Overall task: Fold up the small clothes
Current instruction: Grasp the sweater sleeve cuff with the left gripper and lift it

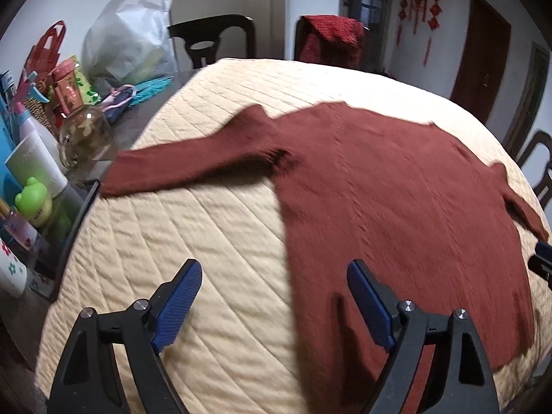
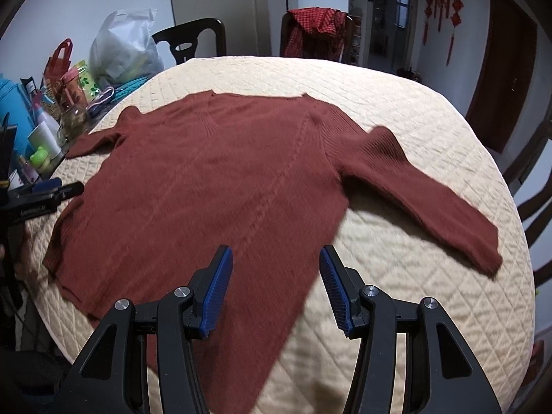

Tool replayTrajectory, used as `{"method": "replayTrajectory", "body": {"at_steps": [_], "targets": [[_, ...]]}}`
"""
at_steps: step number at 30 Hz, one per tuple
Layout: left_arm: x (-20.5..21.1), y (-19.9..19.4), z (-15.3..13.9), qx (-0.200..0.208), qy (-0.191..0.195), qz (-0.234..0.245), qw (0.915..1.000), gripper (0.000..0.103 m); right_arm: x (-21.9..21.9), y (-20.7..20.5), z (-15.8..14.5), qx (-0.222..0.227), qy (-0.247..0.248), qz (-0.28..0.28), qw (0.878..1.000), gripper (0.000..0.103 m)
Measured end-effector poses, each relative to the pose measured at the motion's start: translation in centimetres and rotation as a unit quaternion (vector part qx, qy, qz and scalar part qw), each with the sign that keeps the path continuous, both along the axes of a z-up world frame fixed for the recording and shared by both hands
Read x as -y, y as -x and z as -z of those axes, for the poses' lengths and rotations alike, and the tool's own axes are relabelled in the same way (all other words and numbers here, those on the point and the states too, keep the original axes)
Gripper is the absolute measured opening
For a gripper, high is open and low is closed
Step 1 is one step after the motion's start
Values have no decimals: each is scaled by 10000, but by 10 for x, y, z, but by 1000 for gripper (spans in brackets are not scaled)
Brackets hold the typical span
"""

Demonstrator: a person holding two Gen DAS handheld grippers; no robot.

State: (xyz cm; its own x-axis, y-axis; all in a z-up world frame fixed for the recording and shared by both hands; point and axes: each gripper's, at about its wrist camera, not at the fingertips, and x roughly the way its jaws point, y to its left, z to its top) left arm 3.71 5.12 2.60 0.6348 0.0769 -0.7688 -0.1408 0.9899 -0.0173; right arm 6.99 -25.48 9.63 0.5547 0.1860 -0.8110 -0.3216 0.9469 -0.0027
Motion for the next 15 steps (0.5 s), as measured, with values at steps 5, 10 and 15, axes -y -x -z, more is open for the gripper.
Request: {"method": "replayTrajectory", "body": {"at_steps": [5, 10, 15], "targets": [[-43, -25, 0, 46, 30, -494, 9988, 84, -12, -19, -3, 77, -23, -141, 9999, 53], [-94, -49, 21, -210, 361, -1168, 9923, 80, -19, -36, 1, 49, -56, -223, 9997, 53], [-123, -55, 25, -60, 723, -1535, 9855, 79, -22, -47, 9, -61, -98, -258, 9996, 53]]}}
